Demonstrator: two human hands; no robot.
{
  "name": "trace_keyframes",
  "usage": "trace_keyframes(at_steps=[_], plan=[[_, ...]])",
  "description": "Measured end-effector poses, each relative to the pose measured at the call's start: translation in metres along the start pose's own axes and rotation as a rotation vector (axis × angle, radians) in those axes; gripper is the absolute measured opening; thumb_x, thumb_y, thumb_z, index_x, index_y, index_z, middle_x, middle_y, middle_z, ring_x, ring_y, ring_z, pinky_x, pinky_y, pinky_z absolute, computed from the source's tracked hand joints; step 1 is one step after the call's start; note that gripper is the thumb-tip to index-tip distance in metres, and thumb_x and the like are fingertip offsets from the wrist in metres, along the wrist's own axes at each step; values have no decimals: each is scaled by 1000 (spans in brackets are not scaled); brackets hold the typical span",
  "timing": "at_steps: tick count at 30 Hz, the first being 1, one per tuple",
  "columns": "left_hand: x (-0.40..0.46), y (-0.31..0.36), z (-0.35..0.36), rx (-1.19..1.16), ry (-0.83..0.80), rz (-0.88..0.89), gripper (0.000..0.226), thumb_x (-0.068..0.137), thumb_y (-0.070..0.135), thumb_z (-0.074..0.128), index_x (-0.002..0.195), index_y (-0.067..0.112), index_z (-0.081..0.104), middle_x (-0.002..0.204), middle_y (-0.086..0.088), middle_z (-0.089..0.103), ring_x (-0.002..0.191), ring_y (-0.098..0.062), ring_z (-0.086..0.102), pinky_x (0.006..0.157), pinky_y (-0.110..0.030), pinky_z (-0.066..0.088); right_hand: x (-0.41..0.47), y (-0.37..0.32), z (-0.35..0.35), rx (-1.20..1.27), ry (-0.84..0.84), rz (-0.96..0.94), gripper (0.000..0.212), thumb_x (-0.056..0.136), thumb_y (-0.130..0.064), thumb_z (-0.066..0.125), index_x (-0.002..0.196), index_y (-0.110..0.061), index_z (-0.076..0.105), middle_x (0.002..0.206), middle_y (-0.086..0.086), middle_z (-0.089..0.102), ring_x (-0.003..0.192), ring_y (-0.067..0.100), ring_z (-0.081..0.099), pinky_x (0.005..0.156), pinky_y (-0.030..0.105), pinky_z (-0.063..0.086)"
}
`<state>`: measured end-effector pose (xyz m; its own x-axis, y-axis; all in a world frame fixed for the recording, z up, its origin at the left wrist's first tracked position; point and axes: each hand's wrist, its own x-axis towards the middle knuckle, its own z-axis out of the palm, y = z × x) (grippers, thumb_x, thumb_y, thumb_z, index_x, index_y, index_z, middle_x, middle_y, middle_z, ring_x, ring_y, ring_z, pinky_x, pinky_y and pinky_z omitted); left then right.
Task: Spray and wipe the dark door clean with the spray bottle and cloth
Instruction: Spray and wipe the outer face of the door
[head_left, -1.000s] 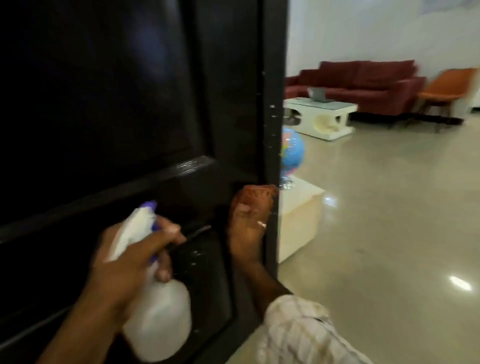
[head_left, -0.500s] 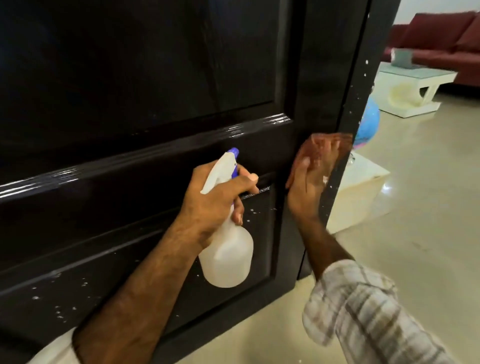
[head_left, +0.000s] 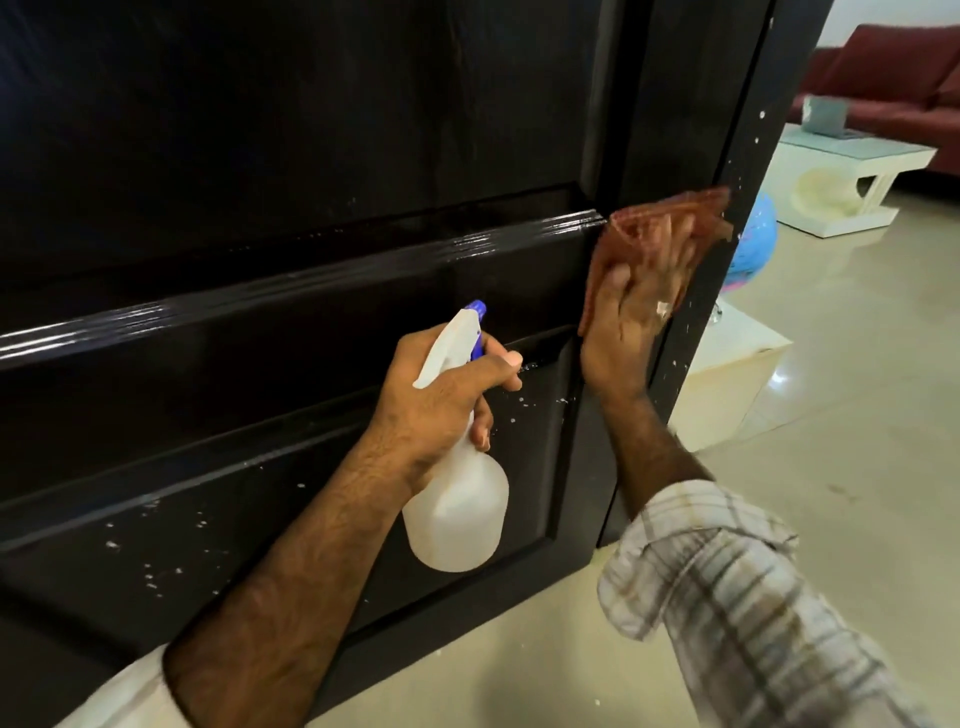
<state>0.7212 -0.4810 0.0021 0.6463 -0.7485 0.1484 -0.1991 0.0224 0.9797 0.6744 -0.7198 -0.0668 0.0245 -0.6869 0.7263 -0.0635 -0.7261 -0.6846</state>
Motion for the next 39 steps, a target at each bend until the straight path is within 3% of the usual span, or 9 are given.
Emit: trace_keyframes(at_steps=[5,10,12,17,20,26,29,34,39], plan=[[-8,-12,-3,1,23,-26,11,97,21,74,98,11,71,91,-8,78,45,-16,57,56,-37,60,-100,61,0,97,-96,593,82,103,-75,20,169,-32,-6,179,5,-5,165,25,1,133,53,9],[-12,-8,-2,-9,4,-4,11,97,21,74,100,11,71,91,-10,78,46,-17,56,57,-39,60,-31,16,1,293,83,1055,82,107,-62,39,171,-20,9,178,6,12,163,29,16,132,49,21],[-11,0,-2,-18,-11,4,12,97,22,74,100,11,71,90,-9,78,46,-17,56,56,-37,59,11,-44,-5,233,30,871,77,111,-57,36,171,-19,8,179,7,5,165,28,4,133,49,11],[-9,2,-11,4,19,-10,14,96,23,75,101,11,70,90,-8,78,46,-16,57,54,-36,59,50,-85,-4,-63,-65,-118,67,113,-39,40,169,-8,17,177,20,1,164,37,-4,132,53,-4],[-16,-18,-17,17,-8,-123,21,94,20,78,107,7,67,88,-11,78,48,-18,57,51,-34,56,11,-27,0,-70,-18,-138,63,113,-35,41,166,-5,25,175,24,14,163,42,8,133,53,5],[-46,-71,-21,61,47,-397,25,91,8,80,104,18,62,73,-15,67,51,-18,55,51,-32,52,-126,39,9,181,-57,864,74,112,-53,31,171,-20,0,179,11,-1,163,33,13,126,31,12],[-59,-82,-31,-9,25,-381,25,88,8,83,103,16,65,85,-18,76,50,-22,54,53,-34,50,-107,23,19,290,104,1082,69,115,-43,36,171,-15,8,177,12,12,162,33,19,132,43,18],[-56,-67,-50,-13,-31,-221,21,91,20,82,104,7,72,98,-18,77,52,-22,57,57,-37,53,-53,-87,30,142,16,542,72,112,-49,34,171,-21,4,179,8,-8,164,24,-12,133,47,-6],[-43,-44,-65,18,-52,-19,14,95,23,78,95,10,73,93,-18,78,49,-23,56,54,-35,54,-58,-72,32,-31,-19,-154,63,113,-27,42,168,-7,19,176,20,7,164,41,0,131,62,1]])
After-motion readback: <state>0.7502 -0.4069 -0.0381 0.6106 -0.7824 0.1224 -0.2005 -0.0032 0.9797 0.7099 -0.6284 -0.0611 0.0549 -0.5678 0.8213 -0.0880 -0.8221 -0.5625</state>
